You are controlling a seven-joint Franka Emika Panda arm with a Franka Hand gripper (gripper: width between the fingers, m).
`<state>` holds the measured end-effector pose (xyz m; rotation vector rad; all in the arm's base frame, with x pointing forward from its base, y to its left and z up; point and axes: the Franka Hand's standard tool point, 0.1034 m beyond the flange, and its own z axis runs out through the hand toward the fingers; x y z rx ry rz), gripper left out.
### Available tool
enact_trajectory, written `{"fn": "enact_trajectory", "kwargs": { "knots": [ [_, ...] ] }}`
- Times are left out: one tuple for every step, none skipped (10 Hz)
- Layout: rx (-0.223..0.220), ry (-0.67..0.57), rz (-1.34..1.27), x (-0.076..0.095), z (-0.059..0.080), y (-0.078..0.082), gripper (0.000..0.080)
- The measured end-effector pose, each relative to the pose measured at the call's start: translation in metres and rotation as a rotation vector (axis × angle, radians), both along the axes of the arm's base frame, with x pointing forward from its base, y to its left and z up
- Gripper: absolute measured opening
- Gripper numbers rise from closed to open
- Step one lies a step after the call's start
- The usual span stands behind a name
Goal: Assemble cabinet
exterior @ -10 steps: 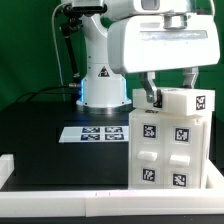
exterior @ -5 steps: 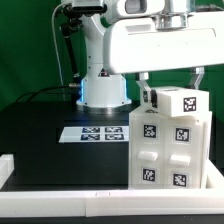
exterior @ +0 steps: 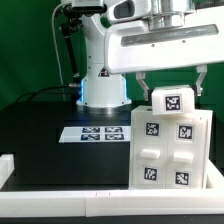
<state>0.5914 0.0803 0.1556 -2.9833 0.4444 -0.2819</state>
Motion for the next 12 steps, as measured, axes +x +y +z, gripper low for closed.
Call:
{"fn": "enact_trajectory", "kwargs": {
  "knots": [
    [0.029, -0.007, -0.105, 0.0011, 0.0001, -0.0004, 0.056],
    [0.046, -0.014, -0.164, 0.0014, -0.0006, -0.0016, 0.056],
    [0.051, -0.012, -0.175, 0.0014, -0.0006, -0.0018, 0.056],
    [0.075, -0.003, -0.254, 0.0013, -0.0008, -0.002, 0.056],
    [0.092, 0.003, -0.309, 0.0013, -0.0009, -0.0021, 0.056],
    [0.102, 0.006, -0.333, 0.0012, -0.0009, -0.0021, 0.056],
    [0.13, 0.017, -0.422, 0.0009, -0.001, -0.0021, 0.056],
    [0.162, 0.032, -0.523, 0.0002, -0.0012, -0.0021, 0.056],
    [0.186, 0.044, -0.599, -0.0001, -0.0014, -0.0017, 0.056],
    [0.212, 0.059, -0.685, -0.0005, -0.0018, -0.001, 0.056],
    [0.228, 0.068, -0.739, -0.0005, -0.002, -0.0009, 0.056],
    [0.261, 0.085, -0.843, -0.0004, -0.0023, -0.0006, 0.056]
  ]
}}
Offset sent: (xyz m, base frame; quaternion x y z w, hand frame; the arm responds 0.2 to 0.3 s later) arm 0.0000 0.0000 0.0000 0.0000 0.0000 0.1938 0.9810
